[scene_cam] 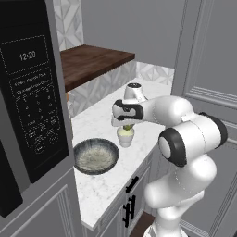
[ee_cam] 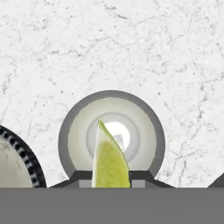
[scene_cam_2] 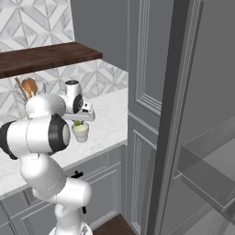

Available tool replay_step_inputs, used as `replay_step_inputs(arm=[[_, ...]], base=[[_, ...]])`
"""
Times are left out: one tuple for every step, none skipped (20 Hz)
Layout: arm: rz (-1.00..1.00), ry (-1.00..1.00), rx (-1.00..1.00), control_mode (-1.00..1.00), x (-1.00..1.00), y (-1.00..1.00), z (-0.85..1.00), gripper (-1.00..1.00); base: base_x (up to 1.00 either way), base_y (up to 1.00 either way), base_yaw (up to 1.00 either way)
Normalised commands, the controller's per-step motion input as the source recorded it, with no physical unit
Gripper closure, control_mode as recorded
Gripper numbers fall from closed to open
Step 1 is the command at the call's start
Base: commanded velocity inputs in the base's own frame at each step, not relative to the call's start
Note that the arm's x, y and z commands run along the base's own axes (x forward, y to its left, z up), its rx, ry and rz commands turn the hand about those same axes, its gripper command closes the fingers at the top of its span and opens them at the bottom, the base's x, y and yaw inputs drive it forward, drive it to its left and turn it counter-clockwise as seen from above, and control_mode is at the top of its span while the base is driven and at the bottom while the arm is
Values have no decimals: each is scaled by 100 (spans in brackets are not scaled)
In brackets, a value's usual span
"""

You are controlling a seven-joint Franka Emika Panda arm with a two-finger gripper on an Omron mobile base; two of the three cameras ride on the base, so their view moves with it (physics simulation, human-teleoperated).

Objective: Grab a lemon wedge from the fridge and one ice cube from the ice bowl, and put them in the glass of lemonade.

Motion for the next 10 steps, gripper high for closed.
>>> replay_step_inputs(arm=[[0,-7,0,-100,0,13,0,100],[0,-1,0,-100,0,15,0,100],[0,0,-1,-100,15,18,4,100],[0,1,-3,-100,29,24,6,100],[0,7,-5,-100,36,25,8,100],[0,5,-4,-100,37,19,0,100],[0,0,-2,-100,36,8,0,100],[0,0,0,-100,16,0,0,100],[0,0,0,-100,6,0,0,100],[0,0,0,-100,10,0,0,100]], base=[[0,0,0],[0,0,0],[0,0,0],[0,0,0],[0,0,0],[0,0,0],[0,0,0],[0,0,0],[0,0,0],[0,0,0]])
